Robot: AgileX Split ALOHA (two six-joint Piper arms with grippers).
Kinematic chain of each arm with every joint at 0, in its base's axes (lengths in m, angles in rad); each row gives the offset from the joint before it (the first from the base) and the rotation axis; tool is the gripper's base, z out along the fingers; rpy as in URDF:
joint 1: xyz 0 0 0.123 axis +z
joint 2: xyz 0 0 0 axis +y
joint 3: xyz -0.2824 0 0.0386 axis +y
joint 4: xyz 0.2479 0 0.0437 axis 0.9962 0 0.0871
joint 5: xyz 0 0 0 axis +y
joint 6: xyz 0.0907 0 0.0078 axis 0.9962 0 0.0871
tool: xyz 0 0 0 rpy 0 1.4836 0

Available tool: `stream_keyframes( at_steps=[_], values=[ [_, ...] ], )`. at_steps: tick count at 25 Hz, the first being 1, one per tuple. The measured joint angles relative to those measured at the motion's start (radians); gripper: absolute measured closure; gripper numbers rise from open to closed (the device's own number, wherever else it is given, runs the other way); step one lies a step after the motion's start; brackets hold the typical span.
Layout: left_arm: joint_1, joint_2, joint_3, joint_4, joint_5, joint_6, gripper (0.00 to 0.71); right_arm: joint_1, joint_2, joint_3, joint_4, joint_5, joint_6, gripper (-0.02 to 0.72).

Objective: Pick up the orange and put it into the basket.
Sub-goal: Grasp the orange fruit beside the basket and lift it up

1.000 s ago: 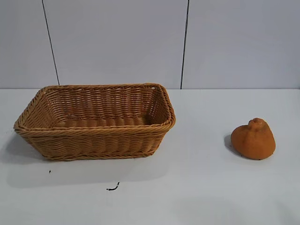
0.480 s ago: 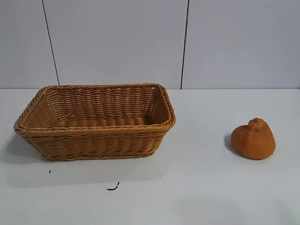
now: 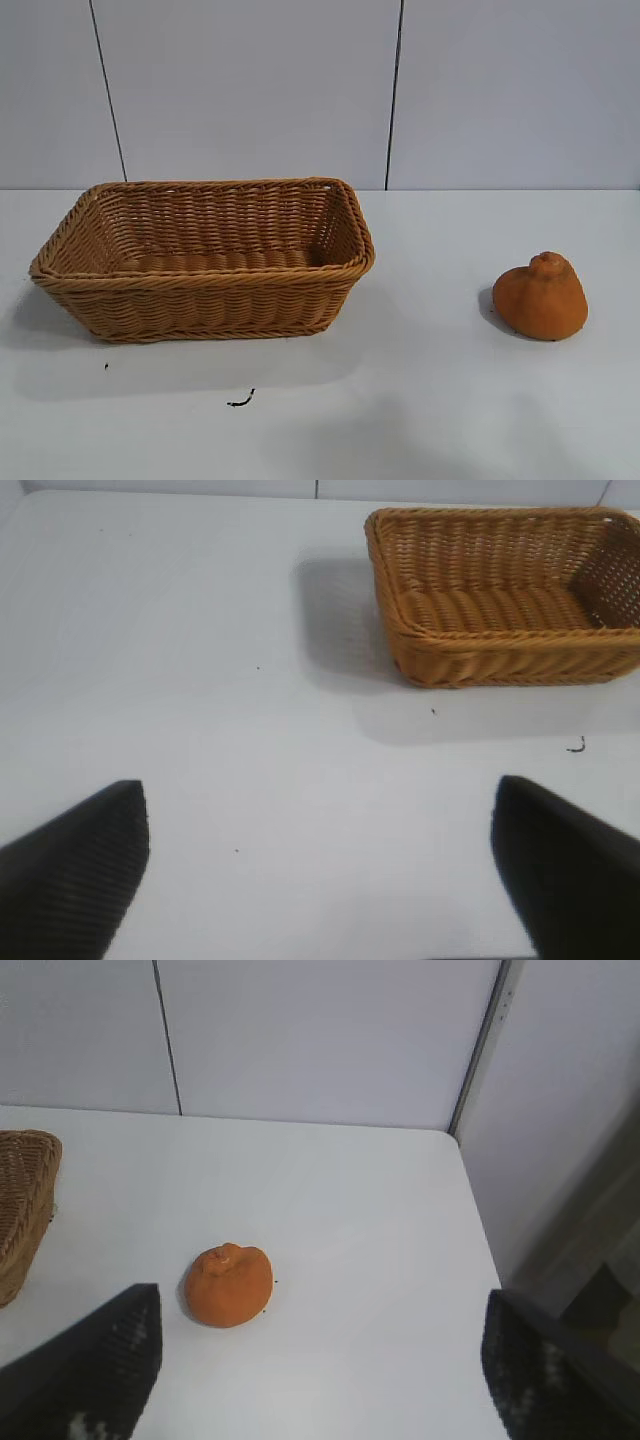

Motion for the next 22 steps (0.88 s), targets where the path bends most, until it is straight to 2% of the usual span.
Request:
stream_keyframes(
  at_steps=[3, 4, 9, 22],
  values=[
    [0.000, 0.000, 0.000, 0.000, 0.000, 0.000, 0.044, 0.000, 0.147, -0.067, 0.026, 0.007, -0.018, 0.090],
    [0.000, 0.000, 0.000, 0.000, 0.000, 0.000, 0.044, 0.000, 0.268, -0.120, 0.056, 0.015, -0.034, 0.066],
    [0.000, 0.000, 0.000, 0.000, 0.000, 0.000, 0.044, 0.002, 0.545, -0.240, 0.151, 0.021, -0.071, 0.052],
    [0.000, 0.000, 0.000, 0.000, 0.000, 0.000, 0.044, 0.003, 0.947, -0.297, 0.161, 0.017, -0.072, 0.052]
  ],
)
